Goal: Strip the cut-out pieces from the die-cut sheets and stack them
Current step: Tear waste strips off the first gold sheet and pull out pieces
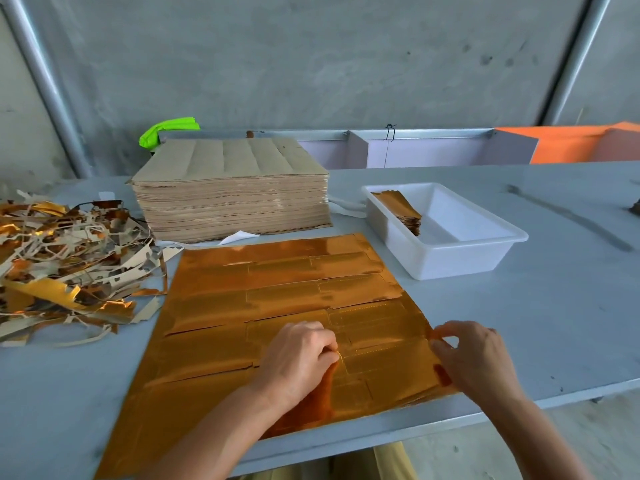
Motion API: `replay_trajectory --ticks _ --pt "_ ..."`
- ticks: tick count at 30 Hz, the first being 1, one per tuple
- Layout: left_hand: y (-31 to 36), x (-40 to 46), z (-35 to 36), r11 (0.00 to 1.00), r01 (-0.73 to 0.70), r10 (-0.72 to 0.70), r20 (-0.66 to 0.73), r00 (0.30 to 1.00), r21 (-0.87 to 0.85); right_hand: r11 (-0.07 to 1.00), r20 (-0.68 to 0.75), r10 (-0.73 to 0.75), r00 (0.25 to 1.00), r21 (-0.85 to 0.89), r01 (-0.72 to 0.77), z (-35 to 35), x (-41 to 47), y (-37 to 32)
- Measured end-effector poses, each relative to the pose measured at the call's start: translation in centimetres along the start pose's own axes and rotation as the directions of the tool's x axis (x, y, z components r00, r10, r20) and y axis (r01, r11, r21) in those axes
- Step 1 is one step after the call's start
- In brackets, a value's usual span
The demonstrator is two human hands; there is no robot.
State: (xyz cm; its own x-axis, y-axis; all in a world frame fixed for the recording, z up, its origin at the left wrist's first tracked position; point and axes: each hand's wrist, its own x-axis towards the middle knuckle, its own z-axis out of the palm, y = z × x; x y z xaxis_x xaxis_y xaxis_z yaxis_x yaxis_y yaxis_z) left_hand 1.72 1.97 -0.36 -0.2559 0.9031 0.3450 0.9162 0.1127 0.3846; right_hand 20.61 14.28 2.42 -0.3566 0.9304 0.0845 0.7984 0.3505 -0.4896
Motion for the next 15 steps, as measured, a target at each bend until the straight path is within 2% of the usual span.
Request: replay_trajectory --ticks 4,10,15 --pt "0.9 0.4 0.0 0.999 -0.032 0.031 -0.036 0.999 -0.035 0.965 0.075 0.023 0.997 0.259 -0.041 -1.0 0.9 -0.2" --pt "3.3 1.4 0.7 0.989 -0.092 0.090 -0.019 0.996 -0.113 0.915 0.145 0.132 0.981 0.362 -0.176 -2.2 2.3 -0.3" --pt "6.2 2.3 0.9 0.984 -0.130 0.122 -0.071 0.990 -0.123 0.787 0.218 0.146 0.965 0.565 -0.247 -4.0 3.0 -2.1"
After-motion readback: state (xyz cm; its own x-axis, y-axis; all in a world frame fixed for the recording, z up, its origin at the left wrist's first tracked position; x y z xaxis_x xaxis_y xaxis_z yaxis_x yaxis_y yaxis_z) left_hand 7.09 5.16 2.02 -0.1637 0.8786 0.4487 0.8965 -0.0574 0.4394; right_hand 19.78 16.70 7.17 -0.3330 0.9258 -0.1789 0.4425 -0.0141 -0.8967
